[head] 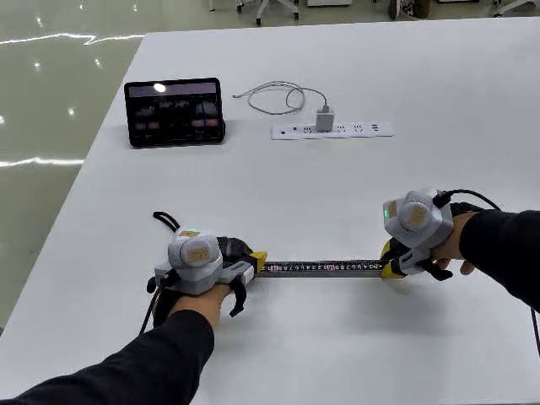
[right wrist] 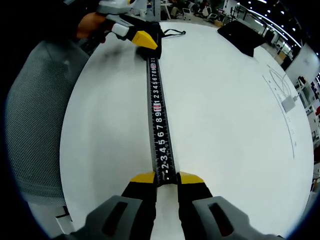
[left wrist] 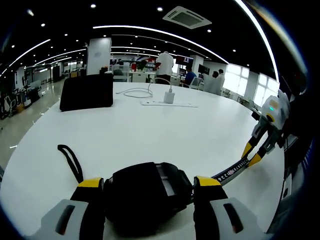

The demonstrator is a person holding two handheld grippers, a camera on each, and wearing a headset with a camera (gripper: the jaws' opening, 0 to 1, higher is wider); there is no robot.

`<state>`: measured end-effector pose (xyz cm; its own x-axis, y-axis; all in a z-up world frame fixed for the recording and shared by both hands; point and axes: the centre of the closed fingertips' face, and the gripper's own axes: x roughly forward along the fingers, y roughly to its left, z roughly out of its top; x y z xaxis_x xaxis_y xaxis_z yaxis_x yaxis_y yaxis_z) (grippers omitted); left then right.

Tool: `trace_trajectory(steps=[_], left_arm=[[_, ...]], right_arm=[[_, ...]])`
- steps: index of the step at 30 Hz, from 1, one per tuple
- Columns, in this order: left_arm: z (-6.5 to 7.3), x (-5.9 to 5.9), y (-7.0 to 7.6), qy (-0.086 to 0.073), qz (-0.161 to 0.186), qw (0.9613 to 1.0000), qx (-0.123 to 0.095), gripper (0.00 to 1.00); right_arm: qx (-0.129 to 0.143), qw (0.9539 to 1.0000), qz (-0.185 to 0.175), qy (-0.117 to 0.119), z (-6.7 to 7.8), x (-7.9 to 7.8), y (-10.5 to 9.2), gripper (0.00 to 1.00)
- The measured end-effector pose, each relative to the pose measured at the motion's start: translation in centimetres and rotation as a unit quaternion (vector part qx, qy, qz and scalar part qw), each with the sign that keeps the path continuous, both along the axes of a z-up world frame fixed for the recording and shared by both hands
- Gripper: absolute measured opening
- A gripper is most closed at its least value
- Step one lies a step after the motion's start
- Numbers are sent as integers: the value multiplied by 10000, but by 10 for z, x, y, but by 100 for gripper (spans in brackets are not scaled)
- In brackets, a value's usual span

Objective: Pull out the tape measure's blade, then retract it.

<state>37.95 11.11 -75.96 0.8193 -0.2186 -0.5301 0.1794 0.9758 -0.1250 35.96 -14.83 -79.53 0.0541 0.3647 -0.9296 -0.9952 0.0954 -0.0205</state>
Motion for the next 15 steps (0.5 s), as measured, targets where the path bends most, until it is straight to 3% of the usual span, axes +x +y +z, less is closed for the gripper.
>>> trace_trajectory(steps=[15], left_arm=[[-3, 0, 2, 29, -32, 9998, 188, 65]], right_arm=[[-28, 9999, -159, 53, 0, -1, 0, 11]])
